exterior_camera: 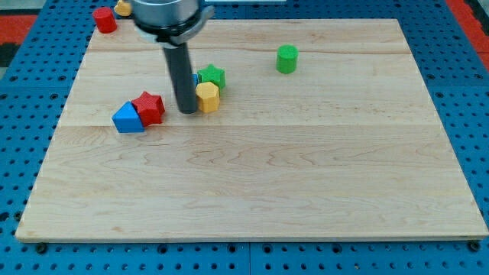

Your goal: Push the blue cube diagonally below the yellow hexagon

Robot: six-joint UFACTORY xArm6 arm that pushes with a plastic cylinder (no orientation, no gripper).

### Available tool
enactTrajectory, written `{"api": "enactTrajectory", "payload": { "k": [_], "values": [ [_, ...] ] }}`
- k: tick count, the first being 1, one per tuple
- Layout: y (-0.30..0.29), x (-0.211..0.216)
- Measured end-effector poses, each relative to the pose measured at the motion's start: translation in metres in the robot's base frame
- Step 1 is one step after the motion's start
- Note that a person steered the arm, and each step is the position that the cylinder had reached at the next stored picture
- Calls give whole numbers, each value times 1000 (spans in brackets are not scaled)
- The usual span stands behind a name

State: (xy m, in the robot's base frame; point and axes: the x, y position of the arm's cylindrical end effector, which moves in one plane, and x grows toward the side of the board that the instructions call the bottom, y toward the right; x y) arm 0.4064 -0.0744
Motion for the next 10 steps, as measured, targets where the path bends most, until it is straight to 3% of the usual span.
{"api": "enactTrajectory", "payload": {
  "k": [2,5,6,7,8,9,10],
  "values": [
    [47,-19],
    [-63,-71],
    [-68,-74],
    [-123,-72],
    [-90,-52],
    [8,-49],
    [6,-33]
  ]
}}
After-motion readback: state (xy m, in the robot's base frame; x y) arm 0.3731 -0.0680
